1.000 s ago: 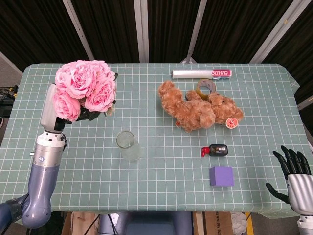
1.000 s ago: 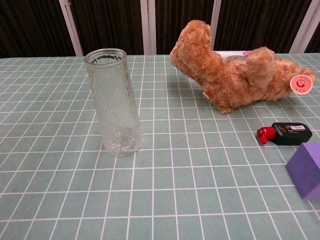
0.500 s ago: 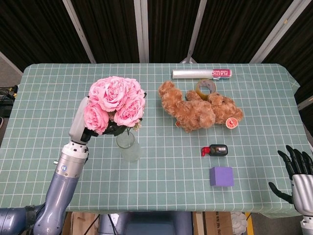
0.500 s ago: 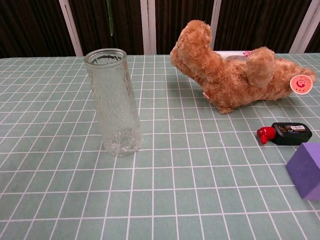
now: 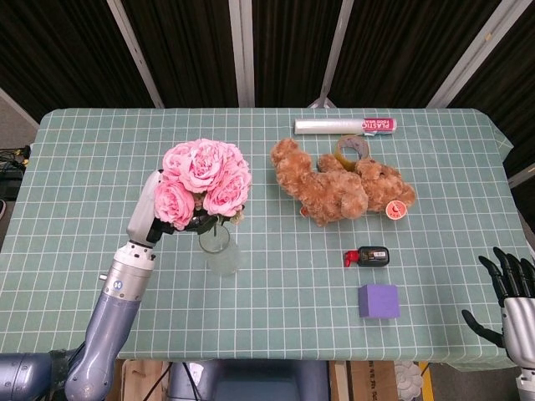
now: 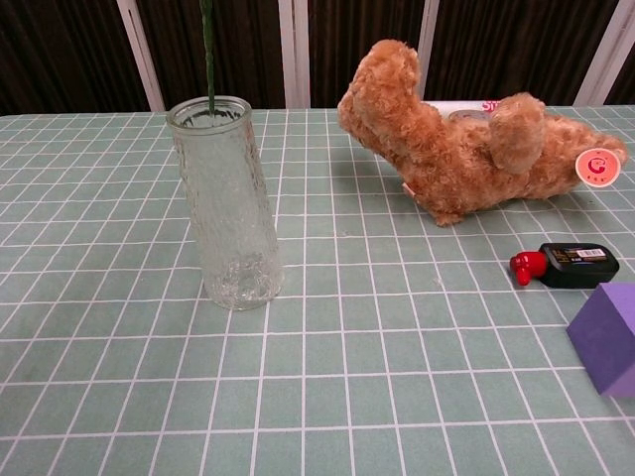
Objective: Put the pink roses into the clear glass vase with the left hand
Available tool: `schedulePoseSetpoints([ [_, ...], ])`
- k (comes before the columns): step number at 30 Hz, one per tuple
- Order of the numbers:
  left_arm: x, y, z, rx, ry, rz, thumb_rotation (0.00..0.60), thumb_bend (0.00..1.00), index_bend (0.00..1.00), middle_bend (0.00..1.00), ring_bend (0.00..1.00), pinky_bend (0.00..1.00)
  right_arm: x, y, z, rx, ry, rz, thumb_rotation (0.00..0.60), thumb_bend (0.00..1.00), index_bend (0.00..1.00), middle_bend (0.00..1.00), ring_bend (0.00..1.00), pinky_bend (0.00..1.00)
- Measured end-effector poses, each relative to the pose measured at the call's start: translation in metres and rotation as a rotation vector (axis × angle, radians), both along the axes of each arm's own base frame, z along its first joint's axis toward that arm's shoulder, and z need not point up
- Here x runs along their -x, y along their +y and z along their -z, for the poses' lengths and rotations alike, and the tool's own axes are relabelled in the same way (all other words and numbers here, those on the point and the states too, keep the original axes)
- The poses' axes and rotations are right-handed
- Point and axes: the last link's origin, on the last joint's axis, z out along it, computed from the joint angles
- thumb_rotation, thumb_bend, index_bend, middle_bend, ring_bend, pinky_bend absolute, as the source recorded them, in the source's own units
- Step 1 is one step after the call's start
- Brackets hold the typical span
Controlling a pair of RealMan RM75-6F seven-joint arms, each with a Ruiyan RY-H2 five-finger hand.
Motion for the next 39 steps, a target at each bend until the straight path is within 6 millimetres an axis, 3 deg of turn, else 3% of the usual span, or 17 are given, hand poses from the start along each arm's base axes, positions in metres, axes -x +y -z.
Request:
schedulePoseSetpoints([
  [14, 0.017, 0.001, 0.026, 0.094, 0.015, 0.035, 0.6, 0.44, 0.37, 0.39, 0.33, 0.45, 0.001, 0.0, -0.002, 0.006, -0.007, 0.001, 0.6, 0.22, 0.15, 0.06, 0.0, 0.0],
  [29, 0.066, 0.001, 0.041, 0.203, 0.117, 0.044, 0.6, 0.4, 0.35, 0.35, 0.29, 0.43, 0.0, 0.0, -0.001, 0.003, -0.005, 0.002, 0.6, 0.22, 0.15, 0.06, 0.0, 0.0],
  [33, 0.076, 0.001, 0.046, 0.214, 0.136, 0.043, 0.6, 0.34, 0.32, 0.29, 0.23, 0.37, 0.001, 0.0, 0.0, -0.005, -0.005, 0.006, 0.6, 0.22, 0.15, 0.06, 0.0, 0.0],
  [39, 0.08, -0.001, 0.048, 0.245, 0.132, 0.077, 0.6, 0.29, 0.18, 0.12, 0.05, 0.17, 0.0, 0.0, 0.0, -0.004, -0.01, 0.003, 0.6, 0.22, 0.15, 0.06, 0.0, 0.0],
])
